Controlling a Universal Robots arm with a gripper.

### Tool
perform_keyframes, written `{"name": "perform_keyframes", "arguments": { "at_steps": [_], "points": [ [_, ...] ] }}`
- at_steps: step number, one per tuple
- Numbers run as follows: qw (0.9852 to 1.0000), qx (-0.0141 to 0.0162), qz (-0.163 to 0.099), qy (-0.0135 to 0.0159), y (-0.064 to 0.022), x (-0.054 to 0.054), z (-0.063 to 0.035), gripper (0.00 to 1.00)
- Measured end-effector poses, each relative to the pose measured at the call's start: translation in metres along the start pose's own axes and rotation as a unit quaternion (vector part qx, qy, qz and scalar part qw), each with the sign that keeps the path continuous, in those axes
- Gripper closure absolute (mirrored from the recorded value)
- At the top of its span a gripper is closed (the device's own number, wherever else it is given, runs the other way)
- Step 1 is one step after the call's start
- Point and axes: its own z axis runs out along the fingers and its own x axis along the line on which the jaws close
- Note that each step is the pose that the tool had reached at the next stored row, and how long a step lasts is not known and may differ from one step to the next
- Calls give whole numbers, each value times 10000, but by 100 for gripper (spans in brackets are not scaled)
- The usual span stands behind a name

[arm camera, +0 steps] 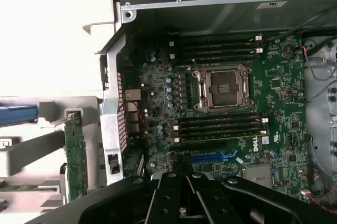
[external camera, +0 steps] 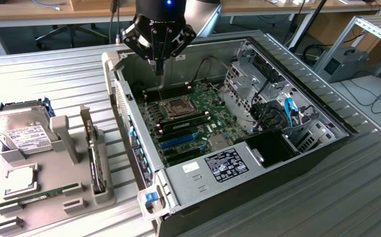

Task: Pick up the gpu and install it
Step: 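Reach for the gpu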

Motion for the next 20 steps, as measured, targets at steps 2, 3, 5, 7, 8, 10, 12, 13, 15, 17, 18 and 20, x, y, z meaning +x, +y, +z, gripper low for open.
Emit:
{"name": "perform_keyframes", "arguments": {
  "at_steps": [2,3,5,7,8,10,12,13,15,17,18,20],
  "points": [
    [10000,0,0,0,-1,7,0,89],
    [10000,0,0,0,-1,15,0,89],
    [10000,0,0,0,-2,23,0,89],
    [10000,0,0,0,-3,33,-1,89],
    [10000,0,0,0,-3,37,-1,89],
    [10000,0,0,0,-4,46,-1,89],
    [10000,0,0,0,-4,53,-1,89],
    [10000,-1,0,0,-4,56,-1,89],
    [10000,0,0,0,-5,68,-1,89],
    [10000,0,0,0,-6,79,-2,89],
    [10000,0,0,0,-7,85,-2,89],
    [10000,0,0,0,-7,93,-2,89]
  ]
}}
